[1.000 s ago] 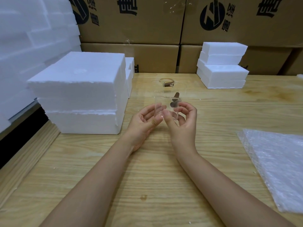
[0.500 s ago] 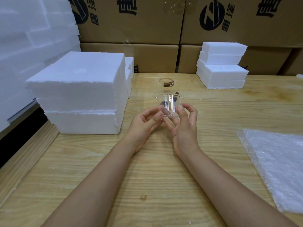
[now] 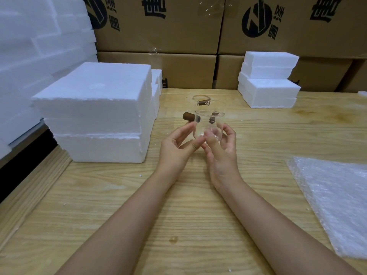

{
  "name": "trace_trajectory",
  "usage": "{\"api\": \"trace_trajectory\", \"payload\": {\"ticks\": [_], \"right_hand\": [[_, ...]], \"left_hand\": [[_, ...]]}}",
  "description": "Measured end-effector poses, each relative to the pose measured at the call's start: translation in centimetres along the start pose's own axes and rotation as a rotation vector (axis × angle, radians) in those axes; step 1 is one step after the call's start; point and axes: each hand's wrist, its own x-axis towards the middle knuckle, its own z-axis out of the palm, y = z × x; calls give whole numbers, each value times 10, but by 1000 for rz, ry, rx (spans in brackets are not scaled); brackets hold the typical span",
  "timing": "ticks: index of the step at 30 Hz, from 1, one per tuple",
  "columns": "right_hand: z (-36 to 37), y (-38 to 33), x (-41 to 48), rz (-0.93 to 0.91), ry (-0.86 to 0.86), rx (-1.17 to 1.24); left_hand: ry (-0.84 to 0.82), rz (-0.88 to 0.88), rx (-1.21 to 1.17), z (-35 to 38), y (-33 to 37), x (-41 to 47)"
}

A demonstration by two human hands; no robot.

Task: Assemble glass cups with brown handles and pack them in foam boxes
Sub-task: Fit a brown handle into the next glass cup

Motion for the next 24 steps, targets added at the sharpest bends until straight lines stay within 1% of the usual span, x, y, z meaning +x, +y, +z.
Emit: {"api": "trace_trajectory", "payload": {"ticks": [4, 6, 10, 12, 15, 18, 21, 24], "right_hand": [[-1, -1, 2, 76, 23, 7], [-1, -1, 3, 99, 11, 10], [-2, -1, 4, 149, -40, -2], [-2, -1, 4, 192, -77, 2], [0, -1, 4, 264, -89, 37], [-1, 0, 5, 309, -71, 16], [0, 2, 6, 313, -42, -42], [0, 1, 6, 247, 20, -82]], "left_hand": [[6, 5, -3, 0, 1, -1], [-7, -48, -37, -1, 1, 0], [-84, -140, -70, -3, 2, 0], [-133, -143, -62, -3, 3, 0], [-183, -124, -22, -3, 3, -1], [-171, -102, 8, -3, 1, 1], [-155, -80, 23, -4, -1, 2], [-133, -76, 19, -4, -3, 3]]}}
